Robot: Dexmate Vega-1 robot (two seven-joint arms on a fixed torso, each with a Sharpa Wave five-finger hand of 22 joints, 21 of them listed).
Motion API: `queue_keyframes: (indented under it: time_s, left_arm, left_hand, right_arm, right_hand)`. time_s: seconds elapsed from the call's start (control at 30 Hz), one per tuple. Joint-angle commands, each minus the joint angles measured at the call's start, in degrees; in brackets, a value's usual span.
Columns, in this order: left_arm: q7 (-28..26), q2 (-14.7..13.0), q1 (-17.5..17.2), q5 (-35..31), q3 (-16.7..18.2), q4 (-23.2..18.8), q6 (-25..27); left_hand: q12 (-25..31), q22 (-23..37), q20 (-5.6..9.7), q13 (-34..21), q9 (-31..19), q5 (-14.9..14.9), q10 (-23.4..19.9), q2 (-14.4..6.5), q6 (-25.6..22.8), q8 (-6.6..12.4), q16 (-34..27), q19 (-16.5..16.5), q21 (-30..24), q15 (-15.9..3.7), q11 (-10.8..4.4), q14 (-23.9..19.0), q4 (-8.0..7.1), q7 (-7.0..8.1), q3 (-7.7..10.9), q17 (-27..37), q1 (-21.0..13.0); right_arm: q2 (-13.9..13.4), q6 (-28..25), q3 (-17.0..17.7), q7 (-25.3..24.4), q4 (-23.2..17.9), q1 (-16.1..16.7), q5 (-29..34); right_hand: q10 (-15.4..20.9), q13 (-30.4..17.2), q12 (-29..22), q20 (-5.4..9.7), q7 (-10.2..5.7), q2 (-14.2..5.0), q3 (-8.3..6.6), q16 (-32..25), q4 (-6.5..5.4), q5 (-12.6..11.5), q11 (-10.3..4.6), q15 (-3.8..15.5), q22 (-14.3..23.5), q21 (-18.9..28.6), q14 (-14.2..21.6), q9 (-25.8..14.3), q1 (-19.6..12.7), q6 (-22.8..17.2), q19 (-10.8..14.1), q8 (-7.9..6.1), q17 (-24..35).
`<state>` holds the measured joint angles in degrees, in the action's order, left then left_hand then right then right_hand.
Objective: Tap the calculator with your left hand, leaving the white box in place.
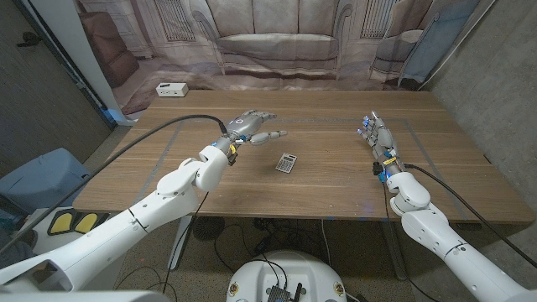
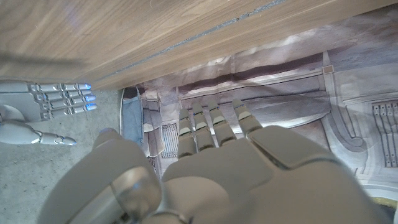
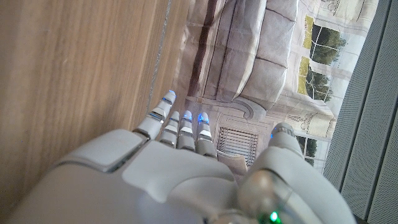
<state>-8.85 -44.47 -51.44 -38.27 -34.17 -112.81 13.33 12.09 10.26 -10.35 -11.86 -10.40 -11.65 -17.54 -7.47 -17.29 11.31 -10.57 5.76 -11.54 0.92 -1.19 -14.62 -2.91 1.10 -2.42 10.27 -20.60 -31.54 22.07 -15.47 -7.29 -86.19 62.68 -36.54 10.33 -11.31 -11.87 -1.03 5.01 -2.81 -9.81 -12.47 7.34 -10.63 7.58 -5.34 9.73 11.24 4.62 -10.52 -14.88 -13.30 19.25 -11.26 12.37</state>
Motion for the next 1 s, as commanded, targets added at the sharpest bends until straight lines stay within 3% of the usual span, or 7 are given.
queue_keyframes:
  time_s: [0.03,0.33,0.67,0.77,1.0]
  left_arm:
    - [-1.65,-0.47,-1.19,10.44,3.75,1.04,-4.3]
    - [-2.35,-0.87,-2.75,19.27,6.84,2.1,-7.68]
    - [-3.87,-1.51,-3.56,22.65,8.1,2.61,-8.12]
    - [-4.38,-1.52,-3.71,24.05,8.5,3.26,-9.54]
    - [-5.71,-0.92,-4.19,27.43,9.23,5.46,-13.62]
  left_hand:
    - [0.62,0.3,-0.08,-0.19,-0.12,0.05,-1.31,0.24,-0.96,0.18,-0.38,0.83,-0.49,0.45,0.81,-0.4,-0.4,-0.61,0.14,0.17,0.21]
    - [1.09,0.3,0.14,-0.18,-0.12,0.05,-2.57,0.33,-1.86,0.33,-0.76,2.05,-0.86,0.8,1.4,-1.49,-0.69,-1.31,-0.05,0.19,0.7]
    - [1.04,0.27,0.8,-0.15,-0.11,0.01,-2.61,0.24,-2.23,0.29,-0.76,2.97,-1.07,1.07,2.13,-1.83,-0.84,-1.68,-0.06,0.17,0.88]
    - [1.02,0.25,1.79,-0.14,-0.11,-0.01,-2.63,0.2,-2.27,0.24,-0.72,3.45,-1.18,1.13,2.28,-1.85,-0.87,-1.69,-0.04,0.16,0.9]
    - [0.34,0.1,5.79,-0.06,-0.11,-0.07,-1.18,0.13,-2.14,-0.08,-0.2,5.09,-1.34,2.12,3.8,-0.76,-0.77,-2.76,0.13,0.1,0.67]
  right_arm:
    - [-0.03,0.53,-0.24,0.65,0.16,-0.24,0.2]
    - [-0.19,0.69,-0.62,1.39,0.19,-0.59,0.46]
    - [-0.22,0.6,-1.23,2.03,0.3,-0.87,0.71]
    - [-0.2,0.82,-1.36,2.13,0.43,-0.95,0.95]
    - [-0.19,0.88,-1.29,1.8,0.15,-0.67,0.97]
  right_hand:
    - [0.56,-0.21,0.07,0.12,0.26,-0.2,0.0,0.16,0.04,0.1,-0.05,-0.05,0.19,0.1,0.3,-0.29,0.25,-0.49,0.63,-0.03,0.19]
    - [0.63,-0.21,0.05,0.07,0.3,-0.18,0.04,0.14,0.03,0.09,-0.08,-0.02,0.18,0.11,0.39,-0.29,0.28,-0.47,0.73,-0.01,0.19]
    - [0.75,-0.21,0.02,0.18,0.26,-0.11,0.11,0.11,0.03,0.09,-0.03,0.08,0.18,0.16,0.51,-0.29,0.33,-0.47,0.93,0.01,0.19]
    - [0.75,-0.2,0.03,0.19,0.28,-0.09,0.13,0.11,0.03,0.09,-0.03,0.07,0.18,0.16,0.53,-0.29,0.35,-0.48,0.94,0.0,0.19]
    - [0.84,-0.2,0.01,0.19,0.24,-0.07,0.16,0.07,0.04,0.08,0.04,0.17,0.18,0.18,0.68,-0.28,0.35,-0.46,1.06,0.02,0.18]
